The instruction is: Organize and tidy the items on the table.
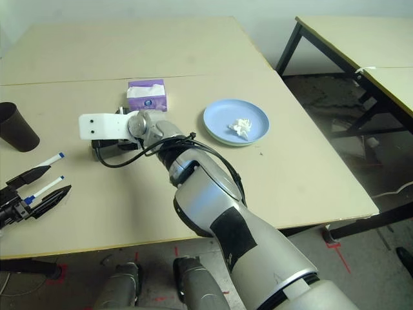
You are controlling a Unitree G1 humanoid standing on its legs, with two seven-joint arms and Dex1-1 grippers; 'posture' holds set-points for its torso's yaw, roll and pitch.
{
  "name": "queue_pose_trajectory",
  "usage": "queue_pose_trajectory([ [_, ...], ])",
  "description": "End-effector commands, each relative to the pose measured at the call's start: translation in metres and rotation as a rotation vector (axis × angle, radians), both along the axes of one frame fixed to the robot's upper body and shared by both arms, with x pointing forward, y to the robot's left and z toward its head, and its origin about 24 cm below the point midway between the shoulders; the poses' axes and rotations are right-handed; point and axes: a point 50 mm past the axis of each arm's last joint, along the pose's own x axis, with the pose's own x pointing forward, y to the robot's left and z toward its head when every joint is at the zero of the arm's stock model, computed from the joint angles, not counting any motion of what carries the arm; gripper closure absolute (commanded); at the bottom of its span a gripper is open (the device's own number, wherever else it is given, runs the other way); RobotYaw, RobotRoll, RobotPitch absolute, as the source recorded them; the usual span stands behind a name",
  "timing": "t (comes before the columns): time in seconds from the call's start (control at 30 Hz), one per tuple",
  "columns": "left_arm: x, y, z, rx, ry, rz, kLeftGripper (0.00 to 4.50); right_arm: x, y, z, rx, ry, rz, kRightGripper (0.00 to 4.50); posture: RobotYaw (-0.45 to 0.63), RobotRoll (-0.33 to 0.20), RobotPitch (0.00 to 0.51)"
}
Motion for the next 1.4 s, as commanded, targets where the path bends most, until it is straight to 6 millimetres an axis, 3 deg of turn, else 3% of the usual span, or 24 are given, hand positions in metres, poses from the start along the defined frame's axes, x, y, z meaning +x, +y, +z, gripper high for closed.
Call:
queue_pose_trajectory([
  [0.03,0.005,0.004,-0.005,0.005,0.003,0.054,0.0,-0.003,-0.018,0.026,0.105,0.16,0.057,0.04,-0.05,0.0,0.167],
  [0.2,0.017,0.002,-0.003,0.025,-0.024,0.106,0.0,-0.03,-0.096,0.05,0.242,0.331,0.037,0.04,-0.06,0.0,0.161],
  [0.3,0.03,-0.003,0.006,0.029,-0.044,0.138,0.0,-0.052,-0.148,0.044,0.393,0.416,-0.02,0.04,-0.07,0.0,0.156],
  [0.43,0.048,-0.009,0.016,0.024,-0.044,0.155,0.0,-0.074,-0.184,0.025,0.576,0.426,-0.083,0.04,-0.1,0.0,0.151],
  [0.5,0.055,-0.01,0.02,0.027,-0.037,0.164,0.0,-0.083,-0.192,0.013,0.579,0.41,-0.107,0.04,-0.1,0.0,0.15],
  [0.57,0.066,-0.009,0.024,0.019,-0.045,0.201,0.58,-0.092,-0.202,-0.003,0.645,0.387,-0.168,0.0,-0.12,0.0,0.149],
  [0.73,0.083,-0.005,0.031,-0.025,-0.049,0.268,2.23,-0.111,-0.222,-0.038,0.729,0.316,-0.309,0.0,-0.16,0.0,0.146],
  [0.93,0.1,0.009,0.037,-0.093,-0.042,0.408,4.44,-0.119,-0.236,-0.05,0.864,0.199,-0.405,0.0,-0.18,0.0,0.144],
  [1.1,0.115,0.003,0.032,-0.071,-0.008,0.42,4.48,-0.126,-0.237,-0.059,0.89,0.184,-0.375,0.0,-0.19,0.0,0.142],
  [1.4,0.139,-0.012,0.021,-0.052,0.049,0.41,4.48,-0.13,-0.228,-0.058,0.897,0.162,-0.302,0.0,-0.22,0.0,0.138],
])
